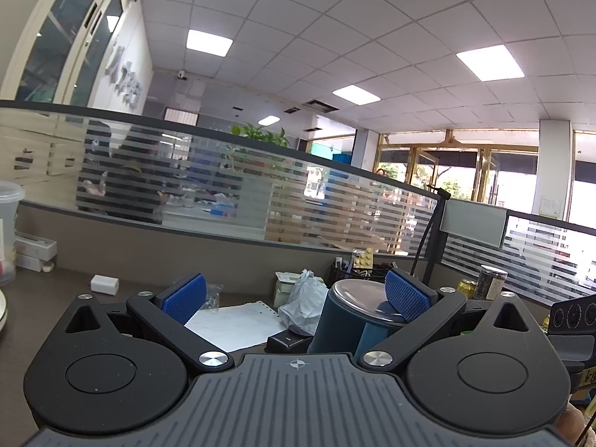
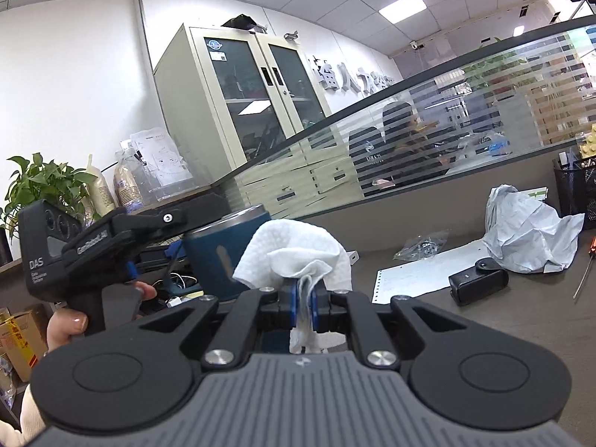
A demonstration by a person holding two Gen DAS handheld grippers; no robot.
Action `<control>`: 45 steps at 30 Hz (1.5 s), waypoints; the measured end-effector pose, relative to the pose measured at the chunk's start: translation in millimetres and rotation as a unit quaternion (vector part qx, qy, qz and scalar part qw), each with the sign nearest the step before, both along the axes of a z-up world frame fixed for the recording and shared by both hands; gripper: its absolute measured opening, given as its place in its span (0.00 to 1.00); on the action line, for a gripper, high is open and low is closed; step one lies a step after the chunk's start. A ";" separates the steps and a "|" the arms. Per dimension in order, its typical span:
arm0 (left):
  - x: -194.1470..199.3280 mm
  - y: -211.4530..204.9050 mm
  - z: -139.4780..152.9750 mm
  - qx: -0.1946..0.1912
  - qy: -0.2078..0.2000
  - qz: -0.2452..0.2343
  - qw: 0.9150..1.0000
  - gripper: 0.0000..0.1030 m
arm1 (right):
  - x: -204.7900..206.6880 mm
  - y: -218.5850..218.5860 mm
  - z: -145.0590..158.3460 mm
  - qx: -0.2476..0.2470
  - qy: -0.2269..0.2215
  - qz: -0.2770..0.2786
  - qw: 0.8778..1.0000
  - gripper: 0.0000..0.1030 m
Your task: Clean container
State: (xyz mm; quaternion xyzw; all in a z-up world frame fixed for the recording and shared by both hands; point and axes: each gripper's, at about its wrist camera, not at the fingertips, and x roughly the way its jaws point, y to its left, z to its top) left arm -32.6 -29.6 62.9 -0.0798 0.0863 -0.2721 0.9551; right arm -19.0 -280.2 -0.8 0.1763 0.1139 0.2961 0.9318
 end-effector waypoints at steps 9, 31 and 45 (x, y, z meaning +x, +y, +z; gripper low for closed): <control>-3.1 4.2 -3.4 -0.005 0.001 0.001 1.000 1.00 | -17.0 1.2 2.1 -0.001 -0.013 0.010 1.000 0.11; -6.3 7.7 2.8 0.000 0.001 0.000 1.000 1.00 | -28.6 12.7 23.9 -0.017 -0.057 0.013 0.998 0.11; -3.8 6.0 3.2 -0.001 0.001 0.000 1.000 1.00 | -29.9 16.7 15.2 -0.036 -0.058 0.013 0.998 0.11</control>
